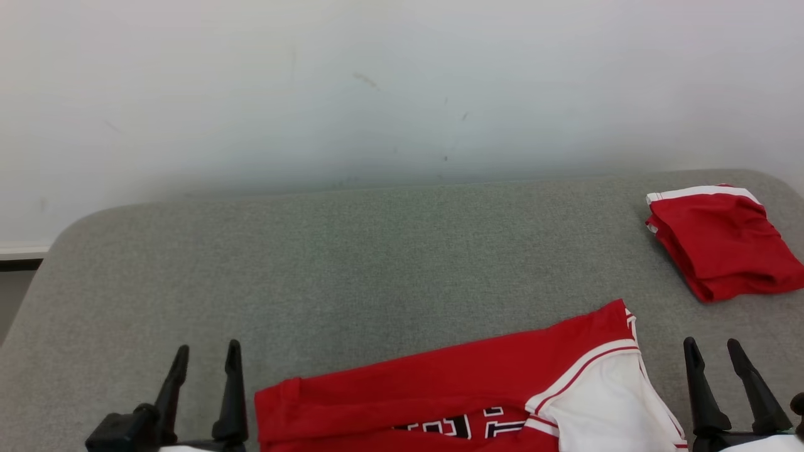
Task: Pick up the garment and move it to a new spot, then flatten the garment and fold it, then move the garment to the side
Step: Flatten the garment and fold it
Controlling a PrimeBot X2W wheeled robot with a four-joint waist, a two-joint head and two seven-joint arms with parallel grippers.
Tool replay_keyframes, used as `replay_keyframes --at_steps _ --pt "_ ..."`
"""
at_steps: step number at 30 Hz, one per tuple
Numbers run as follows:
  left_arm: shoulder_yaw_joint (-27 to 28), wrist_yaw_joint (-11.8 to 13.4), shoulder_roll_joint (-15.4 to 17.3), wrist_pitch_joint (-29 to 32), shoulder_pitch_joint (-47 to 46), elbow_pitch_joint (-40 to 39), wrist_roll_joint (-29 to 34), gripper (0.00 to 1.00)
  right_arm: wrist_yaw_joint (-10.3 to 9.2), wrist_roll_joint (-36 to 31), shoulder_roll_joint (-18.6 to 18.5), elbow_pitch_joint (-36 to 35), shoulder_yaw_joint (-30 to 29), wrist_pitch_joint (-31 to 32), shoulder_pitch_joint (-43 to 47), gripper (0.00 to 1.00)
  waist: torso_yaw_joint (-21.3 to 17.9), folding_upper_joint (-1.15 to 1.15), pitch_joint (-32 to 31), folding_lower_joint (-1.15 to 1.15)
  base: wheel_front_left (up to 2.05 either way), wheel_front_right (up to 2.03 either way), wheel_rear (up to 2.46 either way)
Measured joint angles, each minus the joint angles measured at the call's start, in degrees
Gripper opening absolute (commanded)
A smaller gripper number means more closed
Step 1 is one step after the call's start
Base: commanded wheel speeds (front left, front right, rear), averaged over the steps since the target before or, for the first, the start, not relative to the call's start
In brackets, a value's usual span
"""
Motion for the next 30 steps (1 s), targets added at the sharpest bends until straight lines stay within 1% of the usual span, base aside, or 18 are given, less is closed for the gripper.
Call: replay_keyframes --at_steps 3,6,9,12,15,17,22,25,30 --pt "1.44 -2.41 -1.88 0.0 0.06 0.93 1.49 1.0 0.0 -1.22 0.12 0.71 -0.12 0.58 -0.17 1.0 0.39 0.0 0.2 0.0 0.0 0.0 0.0" --pt "2.76 -4.17 -3.64 0.0 -0.01 1.92 3.11 1.0 0.0 -2.79 0.29 2.12 -0.2 1.68 -0.94 1.0 0.68 0.0 0.53 0.0 0.0 0.0 0.0" --pt "3.92 -5.48 -5.23 0.0 -0.21 2.4 4.43 1.0 0.0 -3.5 0.9 4.44 0.16 4.34 -2.93 1.0 0.78 0.0 0.98 0.0 0.0 0.0 0.0" --pt "5.46 -7.64 -6.2 0.0 -1.19 3.55 5.44 1.0 0.0 -4.47 0.88 8.25 0.83 7.9 -6.05 1.0 0.78 0.0 1.81 0.0 0.0 0.0 0.0" --pt "5.76 -9.01 -7.72 0.0 -2.16 4.0 7.22 1.0 0.0 -5.43 1.11 12.28 0.75 11.33 -9.27 1.0 1.2 0.0 2.48 0.0 0.0 0.0 0.0" --pt "6.09 -9.88 -8.44 0.0 -2.82 4.49 7.95 1.0 0.0 -5.72 1.18 15.53 1.16 15.22 -10.78 1.0 1.74 0.0 2.8 0.0 0.0 0.0 0.0" --pt "7.2 -12.02 -9.93 0.0 -4.08 5.79 9.95 1.0 0.0 -5.9 1.47 21.8 -0.77 21.57 -13.12 1.0 3.4 0.0 3.53 0.0 0.0 0.0 0.0" --pt "7.66 -12.87 -10.62 -0.01 -4.75 6.41 11.06 1.0 0.0 -5.47 1.64 23.92 -0.69 24.65 -13.93 1.0 4.29 0.0 3.97 0.01 0.0 0.0 0.0" --pt "8.72 -13.89 -11.6 -0.01 -4.94 7.55 12.47 1.0 0.0 -2.65 1.88 25.51 0.11 28.16 -14.97 1.0 5.17 0.0 4.57 0.0 0.0 0.0 0.0"
